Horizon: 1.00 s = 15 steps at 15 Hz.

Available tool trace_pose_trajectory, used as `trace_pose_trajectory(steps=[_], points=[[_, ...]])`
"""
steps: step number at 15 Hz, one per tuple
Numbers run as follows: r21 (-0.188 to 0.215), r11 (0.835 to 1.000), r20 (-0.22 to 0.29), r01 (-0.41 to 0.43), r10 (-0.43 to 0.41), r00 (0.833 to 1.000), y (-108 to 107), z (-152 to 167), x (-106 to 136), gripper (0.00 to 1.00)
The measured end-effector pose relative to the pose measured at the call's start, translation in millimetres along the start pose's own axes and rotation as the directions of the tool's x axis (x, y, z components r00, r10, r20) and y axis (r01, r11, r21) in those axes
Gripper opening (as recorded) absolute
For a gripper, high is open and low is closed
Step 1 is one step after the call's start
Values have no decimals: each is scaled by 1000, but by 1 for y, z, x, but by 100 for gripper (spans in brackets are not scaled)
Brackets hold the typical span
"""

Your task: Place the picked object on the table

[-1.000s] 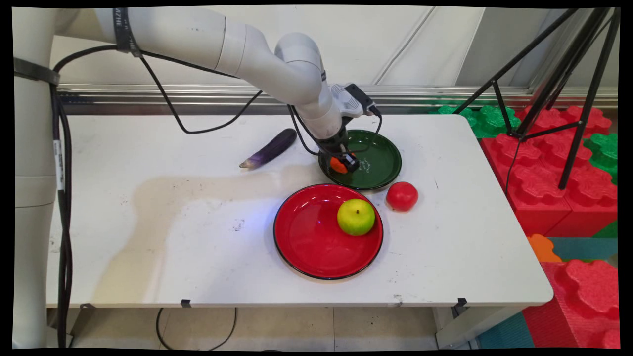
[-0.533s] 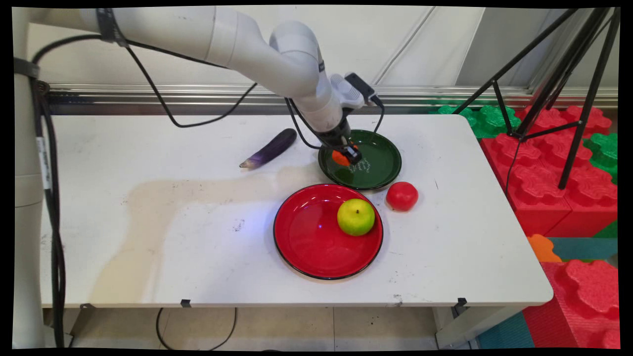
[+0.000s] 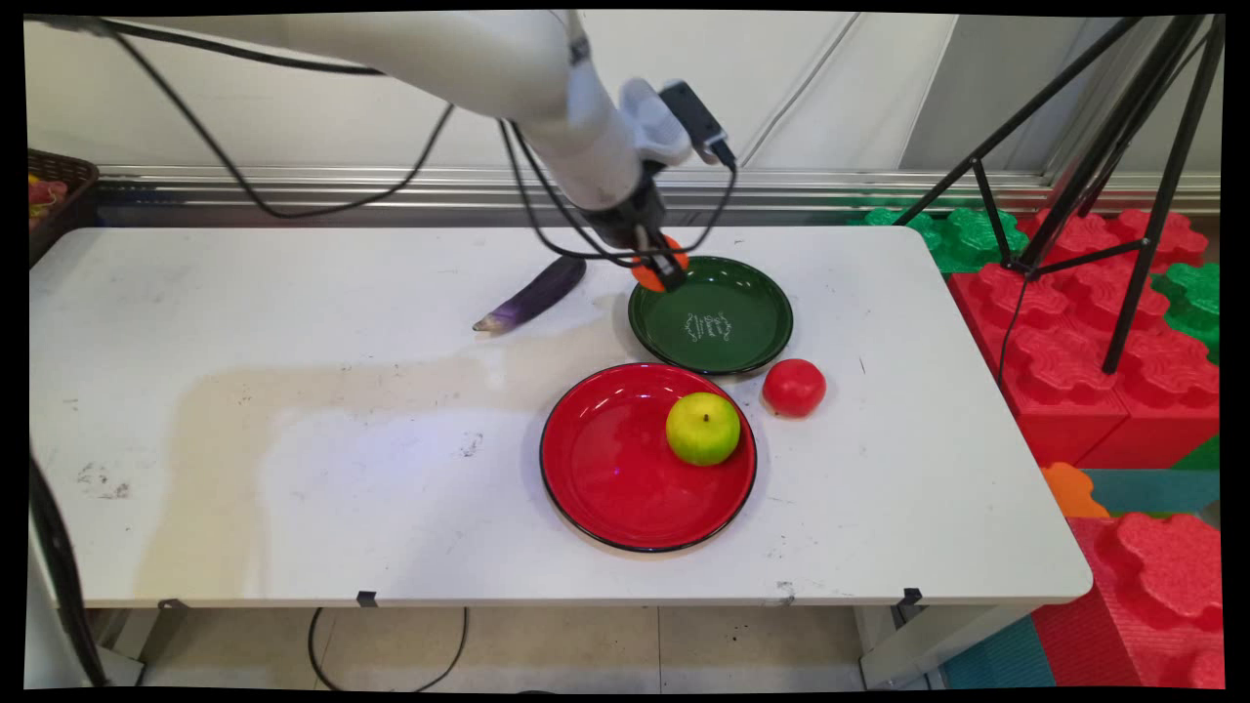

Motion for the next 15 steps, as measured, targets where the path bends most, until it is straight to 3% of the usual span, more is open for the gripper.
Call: trace_pose_trajectory(steps=[4, 8, 15], points=[[-6, 996, 14, -92, 92, 996, -13, -46, -23, 0], [-9, 991, 42, -130, 131, 991, -22, -73, -47, 0], [8, 993, 98, -122, 120, 988, -30, -81, -76, 0]])
